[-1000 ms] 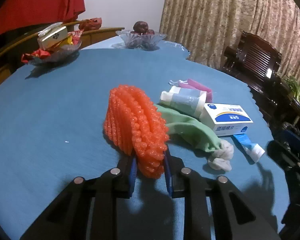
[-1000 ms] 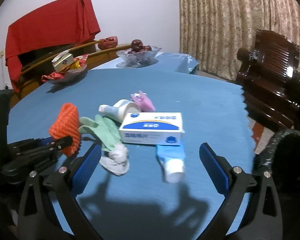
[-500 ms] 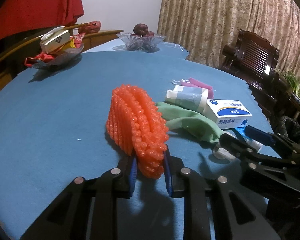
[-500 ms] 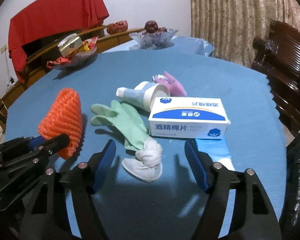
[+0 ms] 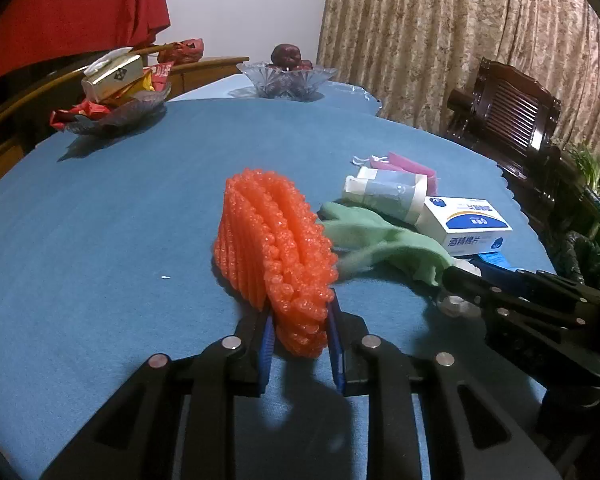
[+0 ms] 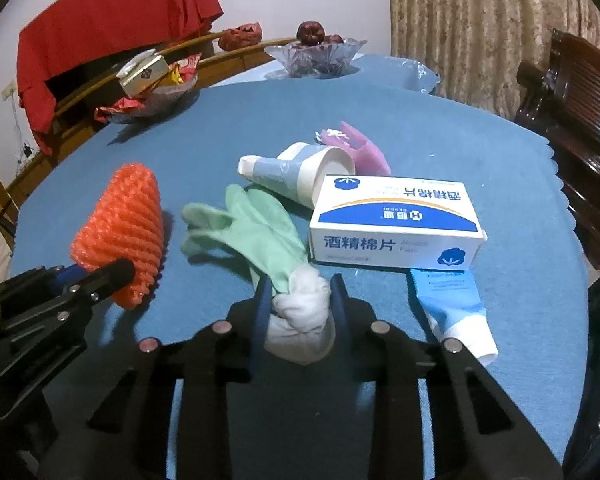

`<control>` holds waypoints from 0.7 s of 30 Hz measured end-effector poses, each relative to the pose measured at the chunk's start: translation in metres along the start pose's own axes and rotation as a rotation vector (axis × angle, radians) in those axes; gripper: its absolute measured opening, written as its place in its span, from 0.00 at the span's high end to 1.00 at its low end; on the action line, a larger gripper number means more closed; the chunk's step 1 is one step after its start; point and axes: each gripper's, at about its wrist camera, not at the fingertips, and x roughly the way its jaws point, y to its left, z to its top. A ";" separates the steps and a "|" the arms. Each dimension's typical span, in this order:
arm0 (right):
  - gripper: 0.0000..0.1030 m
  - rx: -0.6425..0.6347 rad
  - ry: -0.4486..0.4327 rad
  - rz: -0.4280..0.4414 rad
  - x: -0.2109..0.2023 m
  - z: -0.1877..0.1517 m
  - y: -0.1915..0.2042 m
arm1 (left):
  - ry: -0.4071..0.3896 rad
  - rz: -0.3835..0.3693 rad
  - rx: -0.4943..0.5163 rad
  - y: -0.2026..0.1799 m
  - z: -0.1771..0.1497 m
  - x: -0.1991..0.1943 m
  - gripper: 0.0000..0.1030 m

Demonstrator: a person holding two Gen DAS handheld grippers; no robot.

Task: Collect trash
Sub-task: 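Grasp the green glove with the right tool while the left tool holds the orange net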

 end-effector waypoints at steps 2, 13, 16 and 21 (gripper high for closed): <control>0.73 -0.005 -0.009 0.012 -0.006 -0.002 0.000 | -0.004 0.001 0.001 0.000 0.000 -0.001 0.78; 0.74 0.029 -0.079 -0.016 -0.053 -0.010 -0.013 | -0.019 -0.019 0.022 -0.011 0.001 -0.011 0.78; 0.74 0.036 -0.105 -0.028 -0.067 -0.009 -0.017 | -0.030 -0.027 0.029 -0.014 0.004 -0.017 0.78; 0.74 0.044 -0.136 -0.028 -0.091 -0.008 -0.024 | -0.044 -0.039 0.047 -0.024 0.008 -0.027 0.78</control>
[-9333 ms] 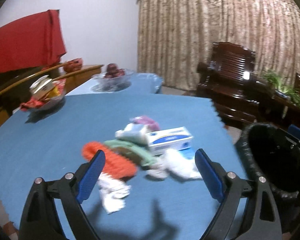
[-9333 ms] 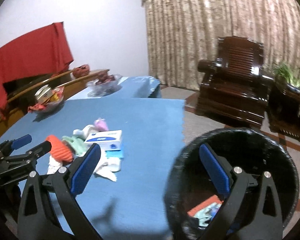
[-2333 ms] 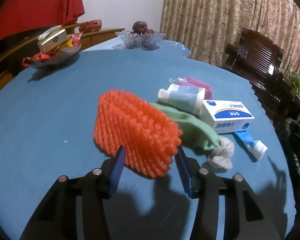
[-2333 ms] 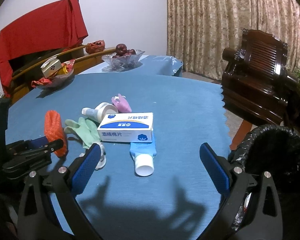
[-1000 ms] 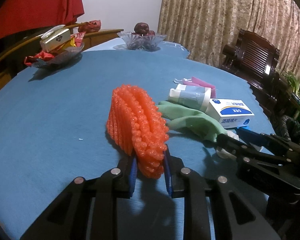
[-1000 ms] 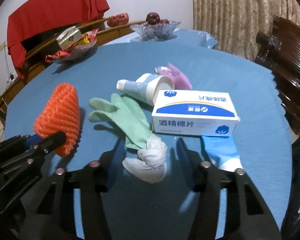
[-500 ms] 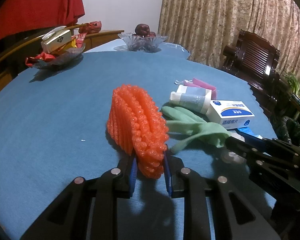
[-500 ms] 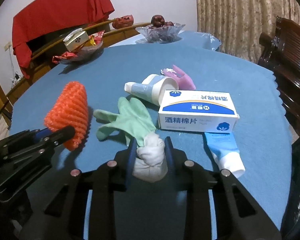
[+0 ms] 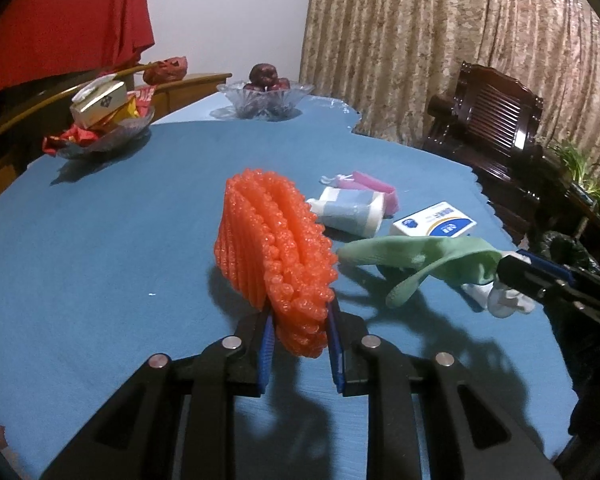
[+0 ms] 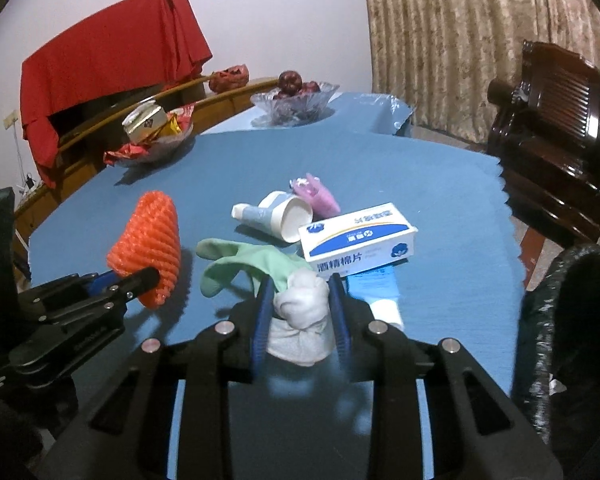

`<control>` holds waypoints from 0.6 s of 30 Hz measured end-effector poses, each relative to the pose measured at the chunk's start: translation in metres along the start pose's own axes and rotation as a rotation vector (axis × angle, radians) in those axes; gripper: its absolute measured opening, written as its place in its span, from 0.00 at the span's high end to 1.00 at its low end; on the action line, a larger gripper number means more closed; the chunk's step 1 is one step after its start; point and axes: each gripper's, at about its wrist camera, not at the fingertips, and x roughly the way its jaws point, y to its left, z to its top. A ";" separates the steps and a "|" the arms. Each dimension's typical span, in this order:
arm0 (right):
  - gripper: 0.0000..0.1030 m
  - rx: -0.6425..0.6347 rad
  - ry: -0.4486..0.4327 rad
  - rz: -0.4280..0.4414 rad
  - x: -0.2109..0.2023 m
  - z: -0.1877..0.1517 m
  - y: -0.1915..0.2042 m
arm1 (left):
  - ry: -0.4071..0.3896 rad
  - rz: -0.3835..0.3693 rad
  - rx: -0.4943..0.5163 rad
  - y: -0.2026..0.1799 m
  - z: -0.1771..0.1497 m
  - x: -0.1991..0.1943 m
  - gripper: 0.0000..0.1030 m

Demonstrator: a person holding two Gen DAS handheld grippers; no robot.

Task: Collect trash
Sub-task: 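Grasp the green glove with the right tool while the left tool holds the orange net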

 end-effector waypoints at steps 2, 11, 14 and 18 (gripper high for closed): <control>0.74 -0.006 -0.014 0.000 -0.010 0.000 -0.001 | -0.002 -0.008 0.006 -0.003 0.001 -0.003 0.78; 0.74 -0.009 -0.066 -0.031 -0.049 0.002 -0.010 | -0.007 -0.061 0.036 -0.030 0.004 -0.018 0.78; 0.74 -0.006 -0.071 -0.054 -0.058 0.002 -0.019 | -0.011 -0.083 0.050 -0.041 0.006 -0.022 0.78; 0.75 0.004 -0.060 -0.088 -0.063 -0.003 -0.034 | -0.014 -0.124 0.075 -0.061 0.007 -0.027 0.78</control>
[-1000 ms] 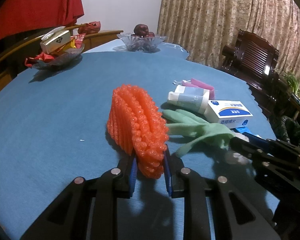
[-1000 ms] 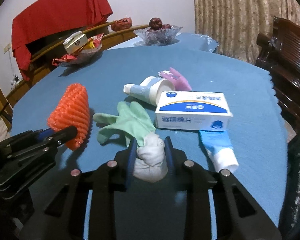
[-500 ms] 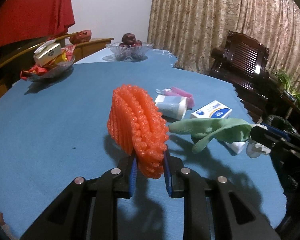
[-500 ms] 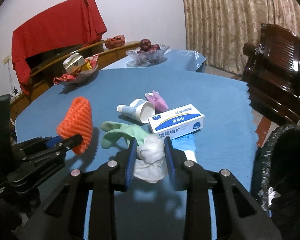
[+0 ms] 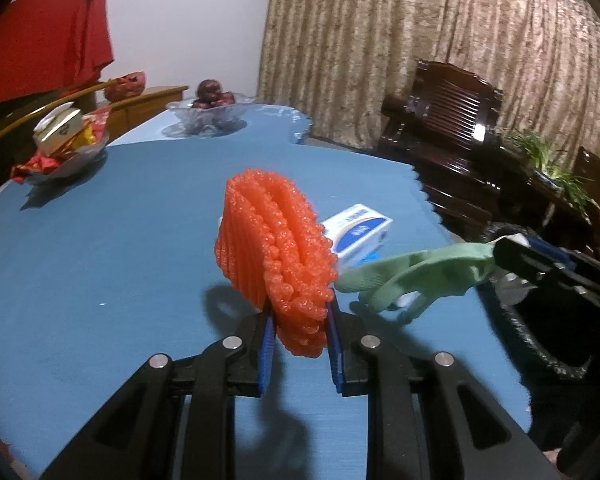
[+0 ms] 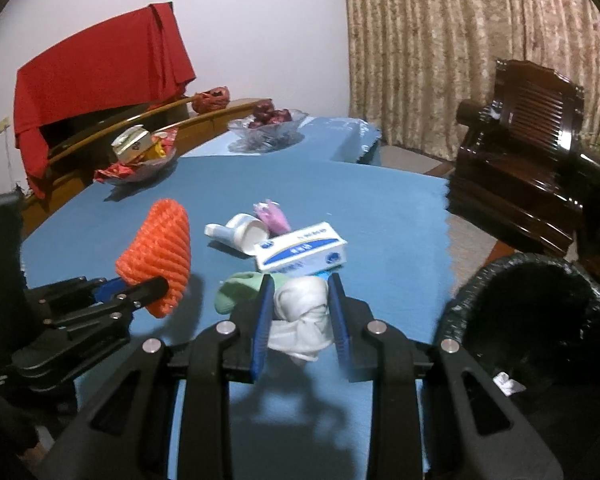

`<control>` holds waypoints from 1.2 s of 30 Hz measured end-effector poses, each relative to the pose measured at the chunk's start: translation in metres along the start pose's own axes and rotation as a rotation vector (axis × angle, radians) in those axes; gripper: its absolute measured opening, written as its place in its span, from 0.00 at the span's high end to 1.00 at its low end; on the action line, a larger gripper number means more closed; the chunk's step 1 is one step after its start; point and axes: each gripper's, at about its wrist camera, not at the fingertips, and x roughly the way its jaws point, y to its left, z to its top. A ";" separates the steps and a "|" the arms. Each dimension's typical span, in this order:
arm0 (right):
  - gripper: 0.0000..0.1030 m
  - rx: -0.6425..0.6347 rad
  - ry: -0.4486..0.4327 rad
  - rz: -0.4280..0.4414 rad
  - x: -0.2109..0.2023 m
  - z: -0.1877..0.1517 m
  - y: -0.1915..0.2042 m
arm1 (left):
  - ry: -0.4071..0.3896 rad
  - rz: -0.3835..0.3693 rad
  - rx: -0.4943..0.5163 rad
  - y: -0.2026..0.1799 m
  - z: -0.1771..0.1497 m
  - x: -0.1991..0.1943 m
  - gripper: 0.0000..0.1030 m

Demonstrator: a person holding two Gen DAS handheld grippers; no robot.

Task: Collect trash
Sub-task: 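Grasp the green glove with the right tool while the left tool holds the orange net, then carry the net and glove over the bin and open both tools to drop them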

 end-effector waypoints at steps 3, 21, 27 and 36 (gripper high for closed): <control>0.75 0.019 0.028 -0.010 0.006 -0.009 -0.011 | 0.011 -0.024 0.009 -0.010 -0.001 0.003 0.78; 0.75 0.018 0.188 0.019 0.047 -0.069 0.001 | 0.110 0.040 0.014 0.006 -0.041 0.024 0.78; 0.57 0.016 0.206 0.043 0.055 -0.070 0.006 | 0.117 0.041 0.007 0.010 -0.045 0.027 0.78; 0.45 0.004 0.257 0.082 0.076 -0.070 0.010 | 0.112 0.044 -0.006 0.013 -0.042 0.026 0.78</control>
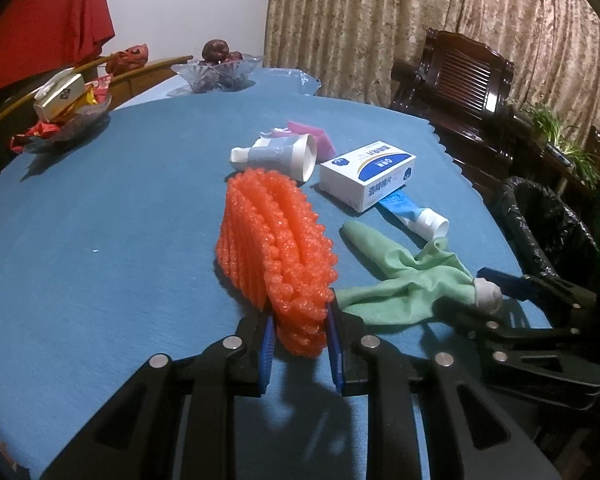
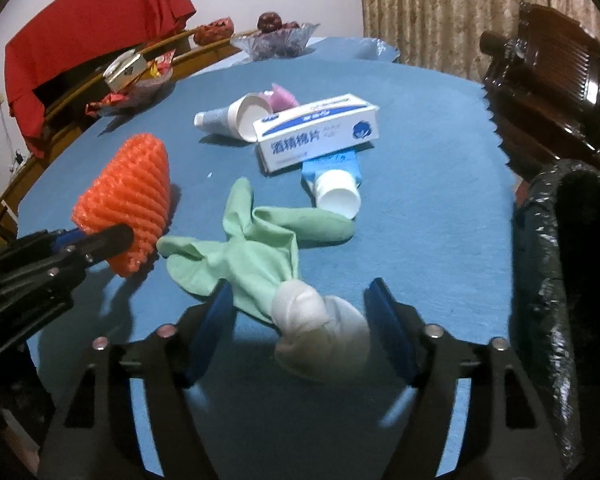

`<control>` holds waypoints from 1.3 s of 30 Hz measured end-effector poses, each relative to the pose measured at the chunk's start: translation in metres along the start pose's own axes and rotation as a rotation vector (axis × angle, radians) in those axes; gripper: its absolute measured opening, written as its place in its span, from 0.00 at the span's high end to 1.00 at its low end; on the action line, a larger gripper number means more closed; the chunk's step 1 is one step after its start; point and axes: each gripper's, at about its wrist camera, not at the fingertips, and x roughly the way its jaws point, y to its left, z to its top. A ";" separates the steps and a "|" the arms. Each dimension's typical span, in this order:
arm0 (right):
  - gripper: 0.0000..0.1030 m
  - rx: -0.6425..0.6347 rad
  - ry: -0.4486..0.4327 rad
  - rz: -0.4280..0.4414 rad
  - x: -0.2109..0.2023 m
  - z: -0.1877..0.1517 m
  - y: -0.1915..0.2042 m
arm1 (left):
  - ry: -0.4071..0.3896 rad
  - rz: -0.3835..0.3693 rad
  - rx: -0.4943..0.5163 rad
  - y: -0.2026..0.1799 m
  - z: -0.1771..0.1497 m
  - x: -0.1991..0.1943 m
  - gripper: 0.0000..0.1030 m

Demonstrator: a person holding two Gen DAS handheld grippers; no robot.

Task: Collect trash
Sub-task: 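Carry the net and glove over the bin and open both tools to drop them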

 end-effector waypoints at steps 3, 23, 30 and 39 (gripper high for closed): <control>0.65 -0.029 0.007 0.002 -0.001 0.000 0.005 | -0.004 0.001 0.000 0.000 0.001 -0.001 0.78; 0.75 0.040 -0.292 -0.090 -0.122 0.028 -0.035 | -0.105 -0.101 0.078 -0.053 0.038 -0.029 0.78; 0.75 0.117 -0.322 -0.201 -0.152 0.019 -0.085 | -0.129 -0.208 0.131 -0.108 0.060 -0.026 0.78; 0.75 0.188 -0.322 -0.333 -0.183 -0.007 -0.144 | -0.129 -0.347 0.222 -0.192 0.071 -0.013 0.78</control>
